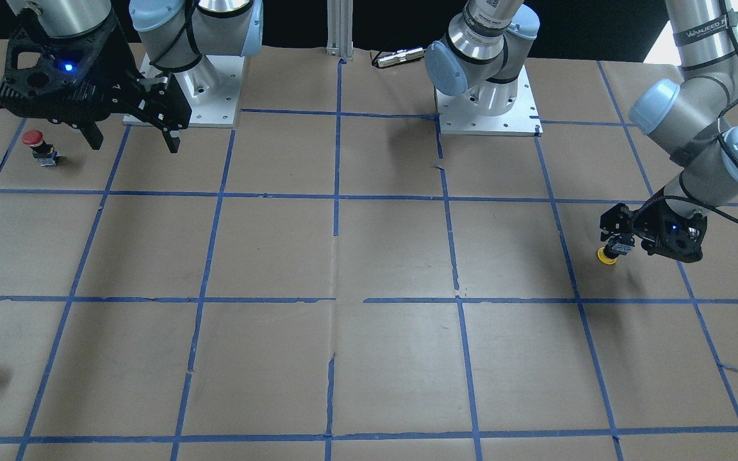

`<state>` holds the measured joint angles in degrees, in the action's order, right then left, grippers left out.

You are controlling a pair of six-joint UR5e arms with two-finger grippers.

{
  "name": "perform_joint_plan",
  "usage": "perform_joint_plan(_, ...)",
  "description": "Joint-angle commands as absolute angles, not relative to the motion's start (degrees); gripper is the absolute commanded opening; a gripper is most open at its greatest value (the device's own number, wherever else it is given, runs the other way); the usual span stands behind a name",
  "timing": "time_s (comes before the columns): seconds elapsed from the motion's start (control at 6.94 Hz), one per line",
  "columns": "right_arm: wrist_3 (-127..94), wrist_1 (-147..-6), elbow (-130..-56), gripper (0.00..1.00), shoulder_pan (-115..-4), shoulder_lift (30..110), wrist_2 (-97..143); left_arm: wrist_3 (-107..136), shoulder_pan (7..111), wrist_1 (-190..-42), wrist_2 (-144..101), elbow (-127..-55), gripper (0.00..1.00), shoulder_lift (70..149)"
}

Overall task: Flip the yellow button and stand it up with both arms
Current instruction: 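Lower the left gripper onto the lying yellow button and grasp its base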

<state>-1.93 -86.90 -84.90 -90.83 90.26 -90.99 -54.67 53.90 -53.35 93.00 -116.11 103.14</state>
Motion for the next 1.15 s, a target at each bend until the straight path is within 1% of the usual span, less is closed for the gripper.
perform_joint_plan(0.0, -1.9, -86.8, -84.9, 0.99, -90.7, 90.3, -91.0, -54.5, 54.0, -52.6, 93.1, -116.2, 0.93, 103.4)
perform_joint_plan(0.14, -1.9, -86.9, -84.9, 0.99, -90.8, 90.3, -91.0, -54.8, 54.0, -52.6, 93.1, -116.2, 0.82, 103.6)
perform_joint_plan(0.29, -1.9, -86.9, -84.9, 0.99, -90.9, 90.3, -91.0, -54.1, 54.1, -52.8, 93.6, -116.0, 0.68, 104.6)
perform_joint_plan(0.43, -1.9, -86.9, -84.9, 0.99, -90.9, 90.2, -90.9, -53.9, 54.1, -53.6, 93.7, -116.3, 0.55, 103.5)
perform_joint_plan(0.58, -1.9, -86.8, -84.9, 0.99, -90.6, 90.2, -91.0, -53.9, 54.1, -53.9, 93.6, -117.1, 0.33, 103.7)
perform_joint_plan(0.72, -2.0, -87.0, -84.9, 0.99, -90.4, 90.1, -91.1, -53.6, 54.2, -54.2, 93.3, -117.3, 0.18, 102.5)
perform_joint_plan(0.86, -2.5, -87.4, -84.8, 0.99, -90.8, 90.3, -90.9, -51.6, 54.6, -56.9, 92.6, -116.6, 0.14, 101.6)
perform_joint_plan(1.01, -2.5, -88.1, -84.9, 0.99, -90.3, 90.1, -91.1, -50.1, 55.4, -59.1, 89.4, -115.7, 0.14, 99.4)
